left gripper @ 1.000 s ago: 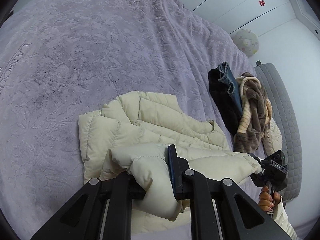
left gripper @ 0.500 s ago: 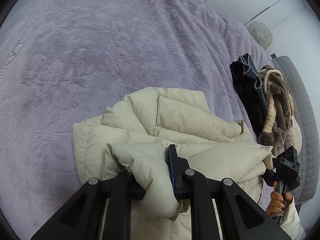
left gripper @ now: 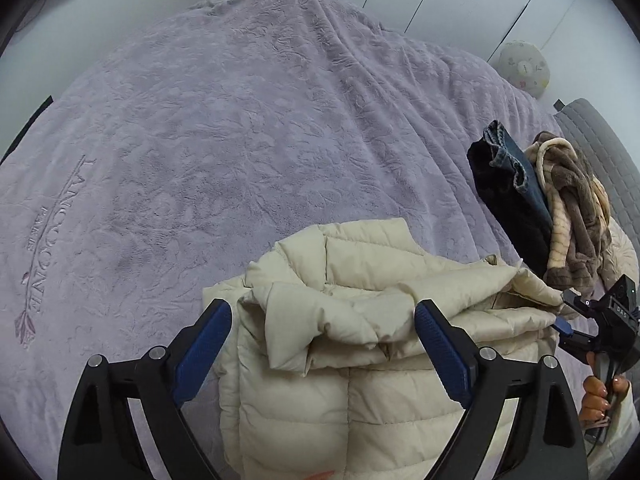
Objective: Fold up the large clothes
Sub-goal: 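Press the folded hem down with the right gripper and open both grippers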
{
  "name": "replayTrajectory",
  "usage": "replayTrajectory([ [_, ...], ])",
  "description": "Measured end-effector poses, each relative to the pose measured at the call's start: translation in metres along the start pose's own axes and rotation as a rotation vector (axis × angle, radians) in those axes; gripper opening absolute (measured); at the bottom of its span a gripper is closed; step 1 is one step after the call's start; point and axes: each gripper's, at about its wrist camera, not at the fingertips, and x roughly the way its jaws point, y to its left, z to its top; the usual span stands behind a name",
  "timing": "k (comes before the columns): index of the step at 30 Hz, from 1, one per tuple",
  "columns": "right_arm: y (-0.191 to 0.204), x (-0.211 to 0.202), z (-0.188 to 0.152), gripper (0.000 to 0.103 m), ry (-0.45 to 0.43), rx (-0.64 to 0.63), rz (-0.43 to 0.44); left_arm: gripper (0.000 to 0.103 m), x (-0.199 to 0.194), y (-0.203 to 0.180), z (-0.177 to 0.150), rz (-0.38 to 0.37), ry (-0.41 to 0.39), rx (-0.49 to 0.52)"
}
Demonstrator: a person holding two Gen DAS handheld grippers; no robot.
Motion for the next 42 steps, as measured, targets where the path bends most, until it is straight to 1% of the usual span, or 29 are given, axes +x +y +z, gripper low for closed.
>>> replayTrajectory([
  [2,0.004,-0.008,-0.001,0.056,-0.021,-0.022,-0.015,0.093,-0.007,-0.001,0.0,0.026,-0.028,0.007],
  [6,0.01,-0.022,-0.004,0.056,-0.052,-0.06,-0.057,0.093,-0.021,0.0,0.0,0.044,-0.08,-0.003],
  [9,0.012,-0.025,-0.006,0.055,-0.063,-0.094,-0.103,0.093,-0.016,-0.006,-0.001,0.029,-0.074,0.03],
  [10,0.014,-0.023,-0.007,0.052,-0.066,-0.111,-0.125,0.093,-0.012,-0.01,-0.001,0.036,-0.067,0.045],
  [11,0.015,-0.019,-0.007,0.033,-0.06,-0.126,-0.139,0.093,-0.007,-0.015,-0.002,0.041,-0.062,0.06],
  [12,0.017,-0.014,-0.007,0.016,-0.048,-0.134,-0.151,0.093,-0.002,-0.02,-0.002,0.043,-0.06,0.075],
  [14,0.019,-0.003,-0.007,0.016,-0.035,-0.155,-0.163,0.093,0.01,-0.03,-0.002,0.048,-0.054,0.095],
  [16,0.023,0.007,-0.005,0.016,-0.036,-0.198,-0.215,0.093,0.024,-0.038,0.001,0.065,-0.051,0.113],
  [18,0.021,0.015,0.001,0.016,-0.048,-0.234,-0.282,0.093,0.039,-0.042,0.005,0.104,-0.049,0.125],
  [19,0.018,0.019,0.004,0.015,-0.054,-0.24,-0.311,0.093,0.048,-0.042,0.007,0.115,-0.044,0.123],
  [22,0.0,0.028,0.017,0.015,-0.063,-0.224,-0.358,0.093,0.073,-0.032,0.012,0.142,-0.014,0.083],
  [23,-0.006,0.033,0.019,0.015,-0.063,-0.212,-0.363,0.093,0.08,-0.029,0.013,0.145,-0.005,0.07],
  [24,-0.013,0.036,0.021,0.011,-0.062,-0.2,-0.368,0.093,0.087,-0.025,0.013,0.148,0.001,0.06],
  [27,-0.026,0.043,0.024,0.011,-0.061,-0.184,-0.359,0.093,0.102,-0.021,0.011,0.156,0.013,0.052],
  [29,-0.032,0.046,0.026,0.01,-0.063,-0.179,-0.357,0.093,0.11,-0.021,0.01,0.155,0.016,0.056],
  [33,-0.045,0.05,0.029,0.005,-0.065,-0.135,-0.33,0.093,0.118,-0.017,0.009,0.146,0.025,0.046],
  [34,-0.047,0.049,0.03,0.003,-0.066,-0.12,-0.322,0.093,0.119,-0.017,0.009,0.145,0.029,0.041],
  [36,-0.048,0.045,0.031,0.003,-0.065,-0.103,-0.311,0.093,0.116,-0.015,0.011,0.145,0.034,0.04],
  [42,-0.041,0.024,0.028,0.004,-0.088,-0.089,-0.329,0.093,0.088,-0.001,0.012,0.141,0.025,0.027],
])
